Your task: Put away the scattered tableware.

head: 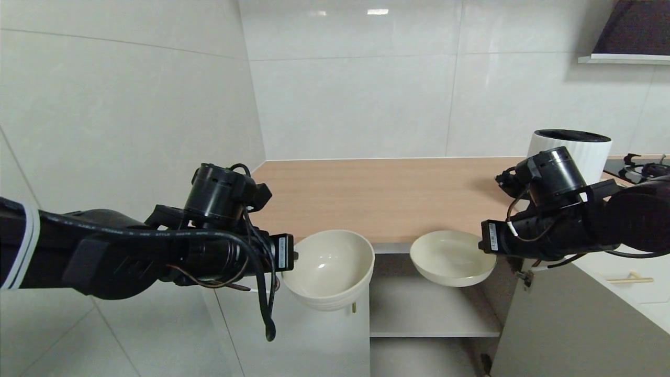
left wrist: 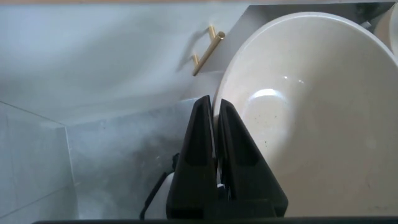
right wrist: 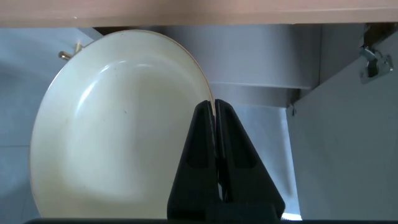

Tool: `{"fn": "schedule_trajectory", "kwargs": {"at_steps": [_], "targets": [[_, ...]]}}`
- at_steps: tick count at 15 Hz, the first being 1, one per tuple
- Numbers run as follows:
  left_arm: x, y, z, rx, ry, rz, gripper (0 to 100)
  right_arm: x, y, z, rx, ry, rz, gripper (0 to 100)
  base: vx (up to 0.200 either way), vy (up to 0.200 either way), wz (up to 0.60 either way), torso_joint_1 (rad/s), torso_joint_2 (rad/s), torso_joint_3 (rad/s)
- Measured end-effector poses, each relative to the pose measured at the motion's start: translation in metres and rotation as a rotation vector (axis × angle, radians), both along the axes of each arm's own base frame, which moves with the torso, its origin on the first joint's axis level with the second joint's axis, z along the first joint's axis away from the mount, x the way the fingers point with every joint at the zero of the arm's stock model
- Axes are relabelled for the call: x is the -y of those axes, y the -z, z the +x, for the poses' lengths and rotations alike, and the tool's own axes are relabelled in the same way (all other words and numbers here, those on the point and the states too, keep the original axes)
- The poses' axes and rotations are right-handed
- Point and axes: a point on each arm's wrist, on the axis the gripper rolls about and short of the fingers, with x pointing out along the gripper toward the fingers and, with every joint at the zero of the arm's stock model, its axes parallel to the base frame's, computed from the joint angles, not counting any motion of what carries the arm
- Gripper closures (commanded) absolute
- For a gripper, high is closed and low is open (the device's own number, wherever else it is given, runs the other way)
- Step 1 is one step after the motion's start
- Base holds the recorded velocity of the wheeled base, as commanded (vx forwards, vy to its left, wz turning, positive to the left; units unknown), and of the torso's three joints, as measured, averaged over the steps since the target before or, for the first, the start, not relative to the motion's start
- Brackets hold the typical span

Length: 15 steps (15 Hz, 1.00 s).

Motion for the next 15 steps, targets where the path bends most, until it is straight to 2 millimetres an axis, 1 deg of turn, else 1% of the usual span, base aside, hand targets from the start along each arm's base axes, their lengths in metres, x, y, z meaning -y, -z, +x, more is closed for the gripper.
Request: {"fn": "schedule_trajectory", "kwargs": {"at_steps": [2, 5, 15], "targets": [[0.0001, 0.0008, 0.0006, -0.002, -0.002, 0.002, 100, -0.0002, 0.0026, 0.0017, -0.002, 0.012, -0.014, 100, 0.0, 0.0, 0.0, -0.102, 0.25, 0.146], [0.0002, 0.0015, 0.0008, -0.004, -0.002, 0.004, 100, -0.0006, 0.0044, 0.0027, -0.007, 0.012, -0.016, 100, 0.0, 0.0, 0.0, -0.168, 0.42, 0.253], [0.0009, 0.0042, 0.0023, -0.011, -0.004, 0.009, 100, -0.0014, 0.0076, 0.005, -0.007, 0.014, -0.018, 100, 0.0, 0.0, 0.0, -0.156, 0.45, 0.301]]}}
